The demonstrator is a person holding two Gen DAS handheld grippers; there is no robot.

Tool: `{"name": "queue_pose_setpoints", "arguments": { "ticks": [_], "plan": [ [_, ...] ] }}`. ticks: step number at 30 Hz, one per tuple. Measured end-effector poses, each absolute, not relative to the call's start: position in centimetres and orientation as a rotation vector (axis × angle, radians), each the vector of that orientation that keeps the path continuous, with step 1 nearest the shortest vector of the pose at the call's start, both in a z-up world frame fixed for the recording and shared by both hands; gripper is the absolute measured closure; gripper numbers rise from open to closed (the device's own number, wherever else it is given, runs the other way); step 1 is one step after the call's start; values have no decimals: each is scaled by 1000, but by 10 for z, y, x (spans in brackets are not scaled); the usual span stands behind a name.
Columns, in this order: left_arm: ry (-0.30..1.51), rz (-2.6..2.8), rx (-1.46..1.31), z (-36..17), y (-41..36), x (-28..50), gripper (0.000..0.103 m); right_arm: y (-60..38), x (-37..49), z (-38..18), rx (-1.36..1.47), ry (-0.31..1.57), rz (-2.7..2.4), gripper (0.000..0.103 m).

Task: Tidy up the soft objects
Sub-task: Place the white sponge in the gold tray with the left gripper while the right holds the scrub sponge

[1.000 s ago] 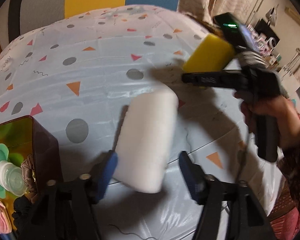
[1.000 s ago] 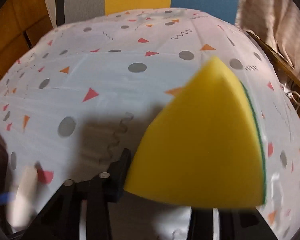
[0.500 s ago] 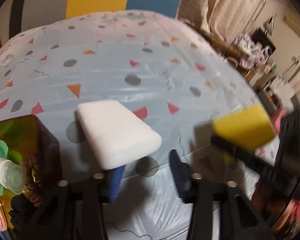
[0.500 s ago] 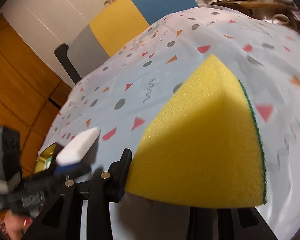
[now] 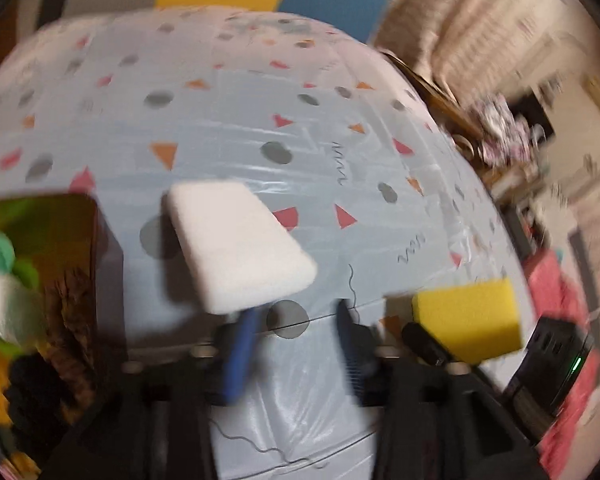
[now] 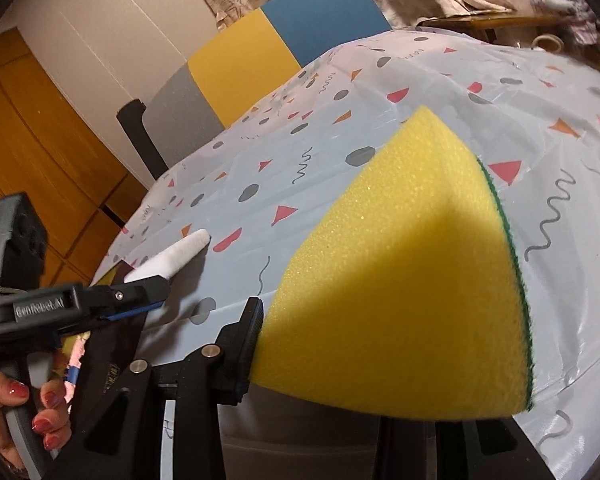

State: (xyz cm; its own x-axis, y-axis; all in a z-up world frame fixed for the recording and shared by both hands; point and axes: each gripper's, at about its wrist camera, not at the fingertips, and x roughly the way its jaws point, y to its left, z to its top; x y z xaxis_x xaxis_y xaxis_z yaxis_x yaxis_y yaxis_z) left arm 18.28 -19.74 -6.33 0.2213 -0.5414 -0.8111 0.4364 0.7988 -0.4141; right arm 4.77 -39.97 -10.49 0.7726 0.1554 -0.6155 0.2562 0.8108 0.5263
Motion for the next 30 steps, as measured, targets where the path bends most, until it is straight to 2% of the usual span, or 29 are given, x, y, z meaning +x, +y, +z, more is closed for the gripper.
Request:
{"name": "queue_pose_setpoints", "arguments": {
  "ticks": [4,6,8,10,12,15,19,30],
  "plan": [
    [1172,-657,-245,-63,-191,189,44,-401,48,-107,651,690,-54,65],
    [1177,-623,-255,-65,-194,192,44,-401,48,-107,654,687,-53,65],
    [1170,-603,-282,-67,-194,195,48,-401,47,-108,656,685,-52,65],
    [1154,-566,-310,-69,-192,198,74,-402,47,-108,662,680,-50,65],
    [1159,-541,-327,-73,-191,202,76,-403,46,-108,668,677,-48,65],
    [1138,-526,-327,-74,-189,202,87,-404,45,-109,674,671,-45,65],
    [1090,-549,-271,-68,-191,195,90,-405,44,-110,683,663,-41,65],
    [996,-730,-114,-49,-213,146,89,-407,41,-110,698,645,-59,65]
  ]
}}
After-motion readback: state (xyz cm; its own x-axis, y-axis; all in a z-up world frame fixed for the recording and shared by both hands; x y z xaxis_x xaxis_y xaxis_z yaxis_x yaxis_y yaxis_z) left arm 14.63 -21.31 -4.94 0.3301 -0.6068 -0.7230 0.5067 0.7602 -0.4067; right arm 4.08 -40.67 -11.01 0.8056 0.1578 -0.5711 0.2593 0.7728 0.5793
